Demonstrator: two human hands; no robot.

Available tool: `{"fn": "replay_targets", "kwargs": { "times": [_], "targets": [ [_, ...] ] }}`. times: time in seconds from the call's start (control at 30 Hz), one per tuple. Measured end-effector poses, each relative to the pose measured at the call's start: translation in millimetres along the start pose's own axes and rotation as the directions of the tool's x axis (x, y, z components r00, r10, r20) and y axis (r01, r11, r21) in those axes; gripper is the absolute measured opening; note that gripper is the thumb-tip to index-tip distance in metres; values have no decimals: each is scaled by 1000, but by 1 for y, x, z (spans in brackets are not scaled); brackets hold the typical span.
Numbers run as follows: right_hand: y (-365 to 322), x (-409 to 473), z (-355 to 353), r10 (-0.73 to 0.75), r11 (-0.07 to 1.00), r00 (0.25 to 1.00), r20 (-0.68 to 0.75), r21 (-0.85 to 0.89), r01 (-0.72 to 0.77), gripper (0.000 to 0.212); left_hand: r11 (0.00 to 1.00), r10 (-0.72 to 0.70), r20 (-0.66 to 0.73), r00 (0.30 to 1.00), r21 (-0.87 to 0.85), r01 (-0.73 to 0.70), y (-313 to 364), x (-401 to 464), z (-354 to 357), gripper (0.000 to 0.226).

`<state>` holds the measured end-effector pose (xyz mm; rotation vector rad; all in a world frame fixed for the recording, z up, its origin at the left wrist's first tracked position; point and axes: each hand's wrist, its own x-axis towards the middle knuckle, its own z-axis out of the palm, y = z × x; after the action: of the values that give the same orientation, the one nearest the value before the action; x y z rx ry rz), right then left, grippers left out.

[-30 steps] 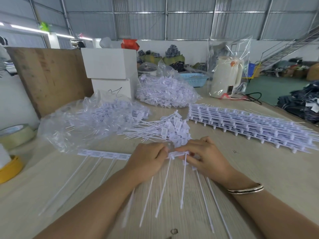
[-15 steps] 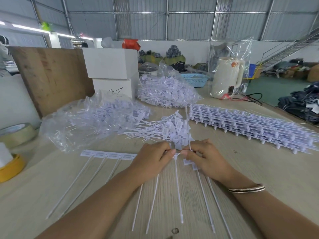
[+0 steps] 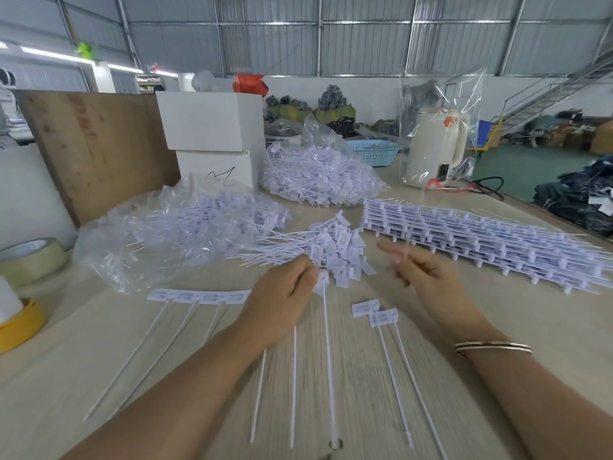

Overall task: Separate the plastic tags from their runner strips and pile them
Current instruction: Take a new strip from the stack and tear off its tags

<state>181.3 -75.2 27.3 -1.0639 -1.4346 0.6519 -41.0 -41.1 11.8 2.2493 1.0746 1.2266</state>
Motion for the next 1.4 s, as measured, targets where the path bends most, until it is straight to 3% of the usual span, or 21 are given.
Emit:
{"fn": "replay_targets", "kwargs": {
  "times": [0.1, 0.2, 0.33, 0.47, 0.57, 0.67, 0.77, 0.83, 0.9, 0.97, 1.07, 1.27, 1.4],
  "targets": [
    [3, -1, 5, -25, 980, 952, 305, -182, 84, 46, 998, -61, -9, 998, 13, 61, -4, 1, -1, 25],
    [10, 1, 8, -19, 932, 901, 434, -319, 173, 48, 993, -108, -15, 994, 51, 108, -5, 1, 0, 28],
    [14, 1, 7, 19, 866, 902, 431, -458, 200, 52, 993, -105, -2, 994, 53, 105, -6, 1, 1, 37],
    [8, 2, 10, -130, 876, 943, 307, -410, 254, 45, 995, -102, 28, 994, 5, 102, -3, 4, 1, 45],
    [0, -3, 17, -187, 845, 888, 420, -393, 364, 51, 997, -79, 17, 997, -6, 79, -1, 5, 3, 45],
    [3, -9, 27, -232, 722, 800, 553, -454, 523, 56, 998, -56, 24, 998, -30, 57, 1, 4, 6, 44],
    [5, -7, 31, -356, 542, 758, 547, -540, 644, 37, 997, -60, 54, 997, -52, 62, 5, 2, 7, 42],
    [4, -5, 29, -438, 496, 745, 503, -556, 667, 27, 999, -46, 100, 994, 1, 46, 7, 1, 8, 31],
    [3, -5, 26, -449, 504, 758, 473, -567, 652, 27, 987, -52, 163, 985, 160, 26, 8, 1, 6, 17],
    [5, -6, 24, -427, 515, 775, 466, -579, 632, 29, 960, -105, 221, 970, 277, 40, 8, 1, 6, 32],
    [6, -5, 24, -393, 547, 804, 447, -589, 595, 31, 957, -157, 215, 964, 274, 95, 10, 1, 4, 42],
    [7, -4, 23, -337, 559, 834, 438, -619, 551, 26, 970, -152, 245, 957, 221, 98, 10, -1, 7, 35],
    [11, -4, 26, -251, 674, 879, 406, -579, 460, 33, 965, -147, 239, 960, 249, 85, 8, -2, 12, 34]
  ]
}}
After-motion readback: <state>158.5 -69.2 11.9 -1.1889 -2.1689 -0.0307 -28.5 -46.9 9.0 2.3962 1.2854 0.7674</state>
